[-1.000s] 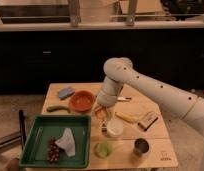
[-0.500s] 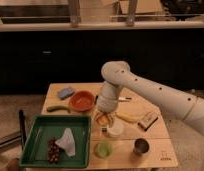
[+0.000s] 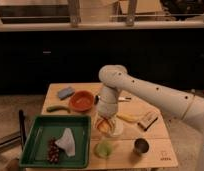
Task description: Place apple in plastic cup
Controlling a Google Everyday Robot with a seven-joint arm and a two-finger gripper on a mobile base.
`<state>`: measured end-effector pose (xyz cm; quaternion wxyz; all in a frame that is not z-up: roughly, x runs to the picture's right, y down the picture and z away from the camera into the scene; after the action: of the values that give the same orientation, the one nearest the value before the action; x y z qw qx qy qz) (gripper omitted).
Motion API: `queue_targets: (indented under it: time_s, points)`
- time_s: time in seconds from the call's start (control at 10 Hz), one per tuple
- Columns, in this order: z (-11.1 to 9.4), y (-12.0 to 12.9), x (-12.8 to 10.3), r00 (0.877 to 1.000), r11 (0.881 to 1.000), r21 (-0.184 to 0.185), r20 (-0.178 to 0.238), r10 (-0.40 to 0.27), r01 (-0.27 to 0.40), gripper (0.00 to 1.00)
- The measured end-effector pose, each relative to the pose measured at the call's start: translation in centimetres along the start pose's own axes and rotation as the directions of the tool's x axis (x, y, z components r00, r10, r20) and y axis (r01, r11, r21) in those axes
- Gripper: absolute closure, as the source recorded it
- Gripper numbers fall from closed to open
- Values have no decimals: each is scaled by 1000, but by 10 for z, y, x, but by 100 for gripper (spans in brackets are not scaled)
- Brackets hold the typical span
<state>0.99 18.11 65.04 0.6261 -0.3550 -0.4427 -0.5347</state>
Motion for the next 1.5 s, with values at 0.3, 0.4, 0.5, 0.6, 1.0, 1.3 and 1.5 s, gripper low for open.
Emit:
queue_targets:
  time_s: [0.3, 0.4, 0.5, 0.6, 1.0, 1.3, 1.5]
  points:
    - [11, -8, -13, 998, 1000, -26, 55, -10, 11, 91]
    - [17, -11, -20, 997, 999, -30, 79, -13, 16, 91]
    - [21, -12, -24, 996, 999, -32, 93, -12, 15, 91]
    - [26, -11, -27, 994, 999, -35, 111, -8, 12, 91]
    - [45, 5, -37, 983, 999, -49, 182, 1, 8, 91]
    - [55, 11, -42, 974, 998, -59, 227, -4, 18, 91]
    - [62, 12, -43, 965, 997, -67, 261, -16, 34, 91]
